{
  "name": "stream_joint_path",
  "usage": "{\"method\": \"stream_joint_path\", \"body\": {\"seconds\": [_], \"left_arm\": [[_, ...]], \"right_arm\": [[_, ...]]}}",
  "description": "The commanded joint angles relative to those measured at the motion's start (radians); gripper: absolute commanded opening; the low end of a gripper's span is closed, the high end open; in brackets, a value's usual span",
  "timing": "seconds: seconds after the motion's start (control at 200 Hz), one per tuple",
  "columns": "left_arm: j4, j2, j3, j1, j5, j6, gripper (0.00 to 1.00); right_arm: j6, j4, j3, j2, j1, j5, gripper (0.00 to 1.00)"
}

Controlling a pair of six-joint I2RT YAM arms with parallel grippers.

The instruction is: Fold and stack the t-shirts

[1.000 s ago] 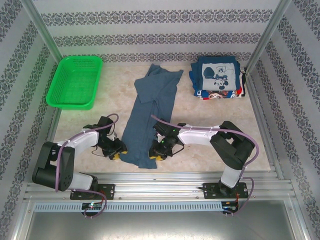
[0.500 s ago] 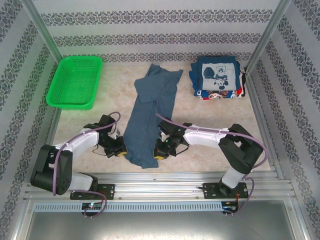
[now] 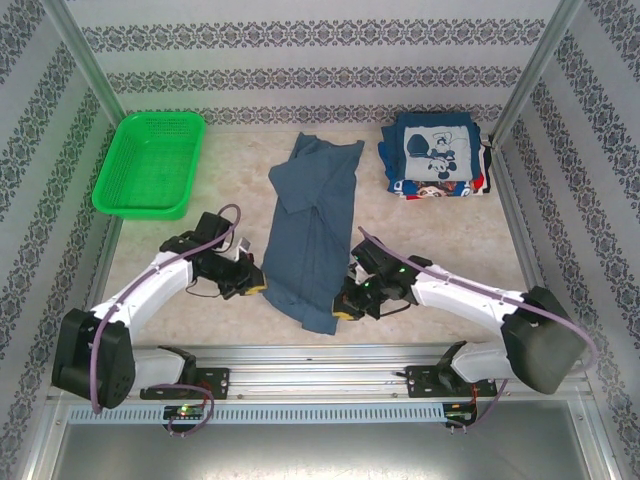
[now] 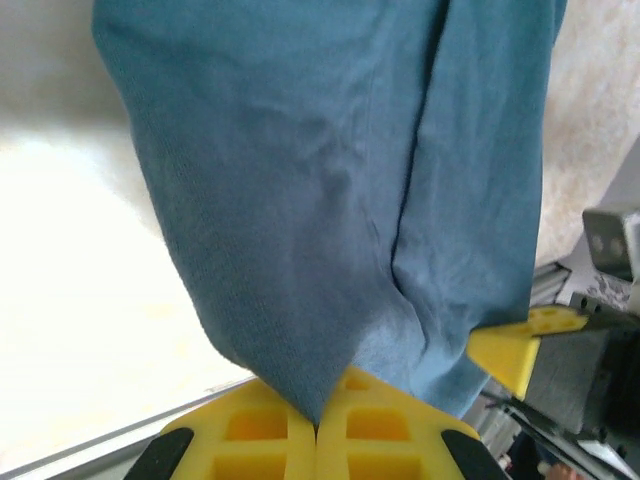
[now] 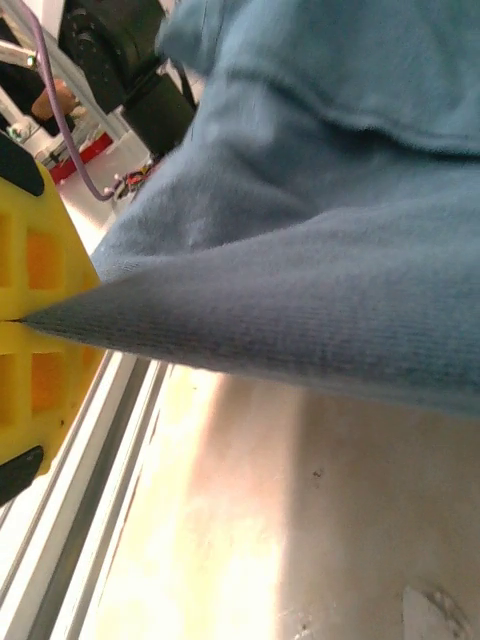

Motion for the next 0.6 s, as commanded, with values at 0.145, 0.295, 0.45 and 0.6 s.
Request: {"method": "stream_joint_path", "body": {"seconds": [0.145, 0.295, 0.45, 0.6], "left_arm": [[0.005, 0.097, 0.162, -0.011, 0.034, -0.01, 0.0], [0.001, 0.215, 0.32, 0.027, 0.026, 0.032, 0.0], [-0.025, 0.327, 0.503, 0.075, 0.022, 0.088, 0.0], [-0.013, 0.452, 0.644, 0.116, 0.034, 0.114, 0.0]], "right_arm": [[-0.013, -0.028, 0.08, -0.01, -0.1, -0.033, 0.0], [-0.116, -0.102, 0.2, 0.056, -0.202, -0.064, 0.0], [-0.209, -0.153, 0.355, 0.155, -0.286, -0.095, 0.0], [-0.281, -0.188, 0.486, 0.283, -0.353, -0.115, 0.01]]}}
